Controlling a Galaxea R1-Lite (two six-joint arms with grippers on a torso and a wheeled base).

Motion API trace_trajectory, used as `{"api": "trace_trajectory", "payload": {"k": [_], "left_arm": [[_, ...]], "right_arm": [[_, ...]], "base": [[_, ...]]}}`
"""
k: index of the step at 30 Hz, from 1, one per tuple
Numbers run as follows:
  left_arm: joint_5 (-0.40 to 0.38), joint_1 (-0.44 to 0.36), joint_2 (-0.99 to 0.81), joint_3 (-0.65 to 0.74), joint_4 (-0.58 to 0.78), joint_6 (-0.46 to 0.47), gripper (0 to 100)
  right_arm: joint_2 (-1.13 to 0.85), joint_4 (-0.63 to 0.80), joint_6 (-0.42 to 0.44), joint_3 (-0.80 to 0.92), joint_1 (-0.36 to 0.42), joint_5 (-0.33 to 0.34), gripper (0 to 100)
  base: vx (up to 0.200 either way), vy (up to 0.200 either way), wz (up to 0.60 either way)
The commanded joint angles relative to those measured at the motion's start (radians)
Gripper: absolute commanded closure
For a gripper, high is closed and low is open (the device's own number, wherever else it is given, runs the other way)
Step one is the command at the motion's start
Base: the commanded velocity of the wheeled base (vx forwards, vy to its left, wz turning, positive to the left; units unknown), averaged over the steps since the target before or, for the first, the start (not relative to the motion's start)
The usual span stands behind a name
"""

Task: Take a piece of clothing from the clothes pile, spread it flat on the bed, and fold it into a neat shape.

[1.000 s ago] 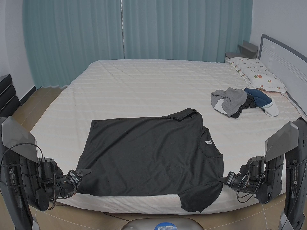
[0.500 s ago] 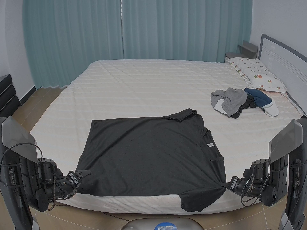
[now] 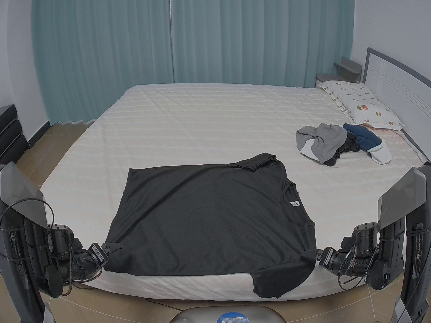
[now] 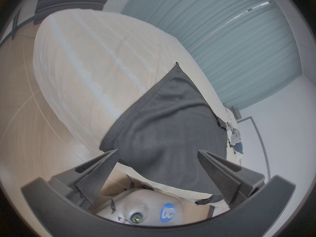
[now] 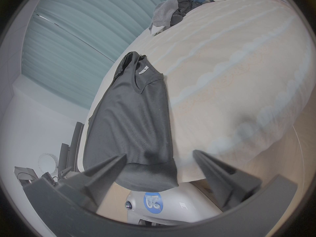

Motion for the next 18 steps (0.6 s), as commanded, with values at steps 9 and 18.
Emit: {"api": "trace_trajectory", "payload": {"k": [9,18], "left_arm": [[-0.157,0.176,0.059,-0.003,-0.009,0.436,0],[-0.241,0.237,0.010,-0.124,0.040,0.452,0]], "right_arm": [[-0.029,-0.009,0.038,0.015,-0.015,0.008,0],[-0.026,-0.009,0.038,0.021,-0.015,0.013,0]], "base": [[0.000,0.000,0.00],[0.000,0.000,0.00]]}}
